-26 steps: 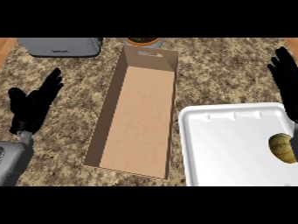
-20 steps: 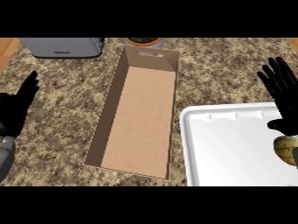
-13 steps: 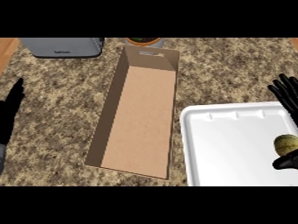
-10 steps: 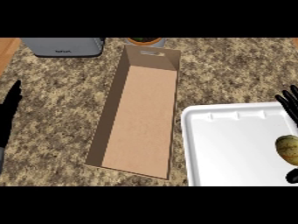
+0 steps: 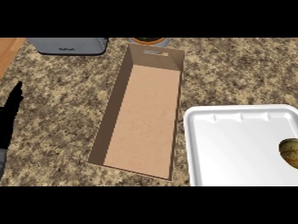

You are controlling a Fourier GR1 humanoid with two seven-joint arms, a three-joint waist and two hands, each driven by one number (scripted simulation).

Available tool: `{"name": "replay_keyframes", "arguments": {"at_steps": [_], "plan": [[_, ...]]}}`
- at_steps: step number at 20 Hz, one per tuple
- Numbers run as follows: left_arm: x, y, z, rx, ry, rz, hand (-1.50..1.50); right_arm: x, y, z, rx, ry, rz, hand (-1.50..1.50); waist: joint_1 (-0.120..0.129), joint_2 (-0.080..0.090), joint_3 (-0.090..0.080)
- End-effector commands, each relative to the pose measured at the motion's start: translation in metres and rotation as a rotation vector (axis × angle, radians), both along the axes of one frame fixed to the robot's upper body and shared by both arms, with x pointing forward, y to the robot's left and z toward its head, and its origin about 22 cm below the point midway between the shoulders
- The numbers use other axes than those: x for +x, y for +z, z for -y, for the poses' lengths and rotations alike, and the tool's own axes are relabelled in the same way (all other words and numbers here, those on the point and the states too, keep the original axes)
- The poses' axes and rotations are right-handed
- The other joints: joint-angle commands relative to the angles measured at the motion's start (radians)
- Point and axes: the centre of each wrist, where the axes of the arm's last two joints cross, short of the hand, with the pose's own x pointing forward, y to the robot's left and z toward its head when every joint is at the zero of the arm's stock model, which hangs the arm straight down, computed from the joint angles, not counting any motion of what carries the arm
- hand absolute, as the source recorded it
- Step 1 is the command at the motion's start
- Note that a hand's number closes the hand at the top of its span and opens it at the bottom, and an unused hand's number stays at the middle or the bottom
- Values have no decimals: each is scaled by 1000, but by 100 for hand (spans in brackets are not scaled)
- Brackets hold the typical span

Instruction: Pick the squash from the tray and place it in the cardboard box

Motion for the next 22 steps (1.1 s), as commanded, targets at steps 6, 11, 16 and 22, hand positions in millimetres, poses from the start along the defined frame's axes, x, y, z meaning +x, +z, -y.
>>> {"name": "replay_keyframes", "arguments": {"at_steps": [6,11,16,22], "plan": [[8,8,6,13,-18,18,0,0,18,15,-357,302,61,-150,25,4,-3],[1,-4,16,18,-35,6,0,-7,7,25,-531,391,57,-150,31,3,-6],[12,0,15,18,-12,16,0,0,-14,27,-633,422,73,-150,22,4,-9],[5,0,9,27,-15,9,0,14,-31,26,-670,436,89,-150,18,-2,-11]]}}
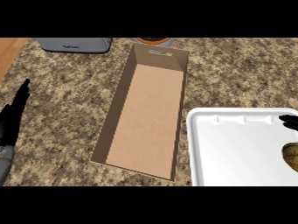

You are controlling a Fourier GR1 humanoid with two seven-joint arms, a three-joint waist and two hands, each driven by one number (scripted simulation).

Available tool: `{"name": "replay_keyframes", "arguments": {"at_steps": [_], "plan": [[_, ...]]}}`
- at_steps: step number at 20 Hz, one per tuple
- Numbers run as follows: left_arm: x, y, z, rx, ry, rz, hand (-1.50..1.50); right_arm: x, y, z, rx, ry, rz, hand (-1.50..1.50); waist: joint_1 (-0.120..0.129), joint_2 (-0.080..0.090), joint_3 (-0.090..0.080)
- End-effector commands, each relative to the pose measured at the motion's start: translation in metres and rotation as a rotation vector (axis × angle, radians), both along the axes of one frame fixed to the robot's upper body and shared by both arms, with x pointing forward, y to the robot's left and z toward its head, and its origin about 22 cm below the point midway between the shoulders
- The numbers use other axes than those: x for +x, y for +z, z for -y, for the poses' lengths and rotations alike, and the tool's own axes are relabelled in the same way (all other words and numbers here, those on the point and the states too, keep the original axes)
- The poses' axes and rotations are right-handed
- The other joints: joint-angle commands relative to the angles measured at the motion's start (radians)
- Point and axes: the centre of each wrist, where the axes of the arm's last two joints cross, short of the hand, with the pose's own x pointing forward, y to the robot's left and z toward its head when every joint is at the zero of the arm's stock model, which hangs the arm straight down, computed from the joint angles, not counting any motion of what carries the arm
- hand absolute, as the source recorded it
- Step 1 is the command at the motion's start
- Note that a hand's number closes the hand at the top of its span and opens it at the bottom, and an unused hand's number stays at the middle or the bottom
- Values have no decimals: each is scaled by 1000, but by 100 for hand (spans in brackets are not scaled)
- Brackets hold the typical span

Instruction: Pick the squash from the tray and place it in the cardboard box

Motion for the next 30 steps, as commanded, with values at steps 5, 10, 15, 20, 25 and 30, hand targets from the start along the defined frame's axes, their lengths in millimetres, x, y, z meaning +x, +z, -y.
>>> {"name": "replay_keyframes", "arguments": {"at_steps": [5,10,15,20,25,30], "plan": [[4,15,-7,3,22,0,0,9,-12,13,99,191,3,-150,-16,-6,-2],[-7,1,-3,5,12,-14,0,5,-30,5,137,219,-12,-150,-9,-5,0],[-6,-2,-9,6,27,-17,0,9,-23,-3,172,303,-1,-150,-30,-7,-3],[-11,-5,-12,3,29,-19,0,5,-9,0,185,340,2,-150,-42,-13,-5],[-2,-4,-2,0,32,-11,0,10,-15,5,64,314,3,-150,-35,-6,-4],[-13,-17,-2,-25,27,-29,0,12,-36,-10,27,278,-45,-150,-38,-9,-5]]}}
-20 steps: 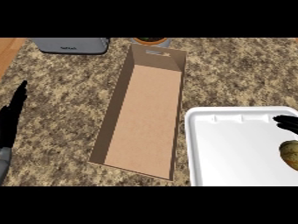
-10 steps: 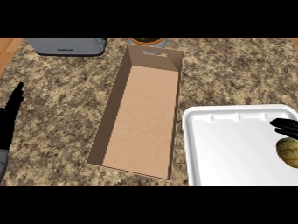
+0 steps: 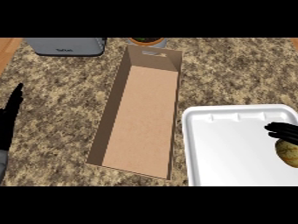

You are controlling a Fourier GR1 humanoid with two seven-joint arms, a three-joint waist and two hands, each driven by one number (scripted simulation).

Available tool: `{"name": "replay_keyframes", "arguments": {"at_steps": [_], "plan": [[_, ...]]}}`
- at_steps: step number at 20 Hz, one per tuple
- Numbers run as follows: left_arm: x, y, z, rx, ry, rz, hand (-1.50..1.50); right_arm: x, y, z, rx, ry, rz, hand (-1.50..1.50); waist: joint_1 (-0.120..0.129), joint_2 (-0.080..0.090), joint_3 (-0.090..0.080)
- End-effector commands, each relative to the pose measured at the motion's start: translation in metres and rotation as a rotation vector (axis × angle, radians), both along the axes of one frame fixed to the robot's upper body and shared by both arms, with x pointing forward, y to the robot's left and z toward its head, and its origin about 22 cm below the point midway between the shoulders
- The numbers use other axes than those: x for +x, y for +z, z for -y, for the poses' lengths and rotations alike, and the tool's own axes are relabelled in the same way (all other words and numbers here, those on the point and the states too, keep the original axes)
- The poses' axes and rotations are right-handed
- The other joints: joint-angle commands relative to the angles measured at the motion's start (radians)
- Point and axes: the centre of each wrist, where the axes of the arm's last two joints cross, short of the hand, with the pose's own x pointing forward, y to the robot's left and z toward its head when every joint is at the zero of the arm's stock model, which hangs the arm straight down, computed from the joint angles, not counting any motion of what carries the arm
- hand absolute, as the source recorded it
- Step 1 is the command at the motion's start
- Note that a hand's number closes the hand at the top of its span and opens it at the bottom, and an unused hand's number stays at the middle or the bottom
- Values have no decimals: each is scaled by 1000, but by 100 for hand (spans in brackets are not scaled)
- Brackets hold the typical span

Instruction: Pick the squash from the tray and place it in the cardboard box

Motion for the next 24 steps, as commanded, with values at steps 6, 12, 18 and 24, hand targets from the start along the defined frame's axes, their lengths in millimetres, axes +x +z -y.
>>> {"name": "replay_keyframes", "arguments": {"at_steps": [6,12,18,24], "plan": [[-1,10,-2,17,6,9,0,9,-33,-26,170,95,106,150,-6,-3,0],[-6,-4,-4,5,11,2,0,24,-12,-14,230,6,241,150,-7,-1,0],[8,0,22,-1,-52,6,0,116,30,-101,-225,-119,236,150,47,9,-3],[-1,8,-4,1,-17,-6,0,139,27,-133,-171,-191,414,150,8,1,-1]]}}
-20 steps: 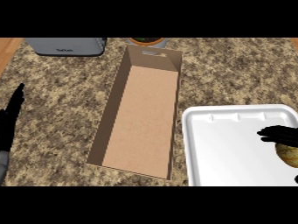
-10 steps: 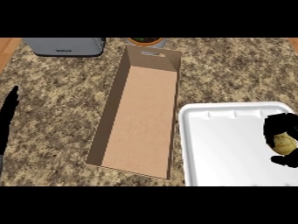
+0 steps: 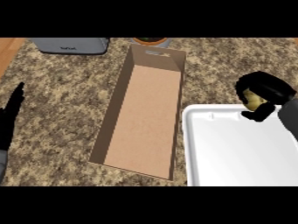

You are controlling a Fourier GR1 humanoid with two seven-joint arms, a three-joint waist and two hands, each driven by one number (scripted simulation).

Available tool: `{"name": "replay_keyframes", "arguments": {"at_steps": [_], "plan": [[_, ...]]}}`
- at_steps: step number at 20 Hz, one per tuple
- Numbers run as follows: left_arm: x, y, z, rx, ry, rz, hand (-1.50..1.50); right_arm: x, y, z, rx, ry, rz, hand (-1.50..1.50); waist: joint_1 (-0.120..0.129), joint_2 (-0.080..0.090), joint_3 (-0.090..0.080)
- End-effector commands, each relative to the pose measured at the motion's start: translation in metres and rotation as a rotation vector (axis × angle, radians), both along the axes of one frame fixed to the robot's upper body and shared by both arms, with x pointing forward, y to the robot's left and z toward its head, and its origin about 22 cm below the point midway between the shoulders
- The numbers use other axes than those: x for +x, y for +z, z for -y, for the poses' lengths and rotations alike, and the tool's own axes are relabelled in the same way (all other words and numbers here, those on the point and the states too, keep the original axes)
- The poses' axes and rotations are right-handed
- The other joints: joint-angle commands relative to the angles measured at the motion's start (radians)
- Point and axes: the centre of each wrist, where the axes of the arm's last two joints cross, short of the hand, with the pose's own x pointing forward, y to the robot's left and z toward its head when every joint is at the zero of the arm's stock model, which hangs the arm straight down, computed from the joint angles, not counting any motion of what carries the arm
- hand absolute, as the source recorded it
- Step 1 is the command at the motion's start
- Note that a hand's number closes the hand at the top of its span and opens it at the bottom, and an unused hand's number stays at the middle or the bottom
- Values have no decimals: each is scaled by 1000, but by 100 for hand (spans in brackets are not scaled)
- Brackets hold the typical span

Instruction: Pick the squash from the tray and place it in the cardboard box

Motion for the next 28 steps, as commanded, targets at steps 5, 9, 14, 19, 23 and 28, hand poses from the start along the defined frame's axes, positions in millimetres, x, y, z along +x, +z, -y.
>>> {"name": "replay_keyframes", "arguments": {"at_steps": [5,9,14,19,23,28], "plan": [[1,14,-9,4,20,-9,0,35,63,-5,127,-47,235,150,-20,-5,1],[-6,1,-22,14,24,-14,0,39,80,-29,265,114,335,150,-37,-8,-1],[-27,-10,-14,10,54,-2,0,36,93,-65,326,189,283,150,-39,-14,-1],[-11,-2,-12,1,50,-13,0,32,104,-133,438,262,156,150,-52,-15,-1],[-12,-14,-13,2,44,-10,0,25,130,-164,459,243,70,150,-49,-13,-2],[-5,-11,-4,4,45,10,0,19,142,-229,507,204,-14,150,-39,-10,-1]]}}
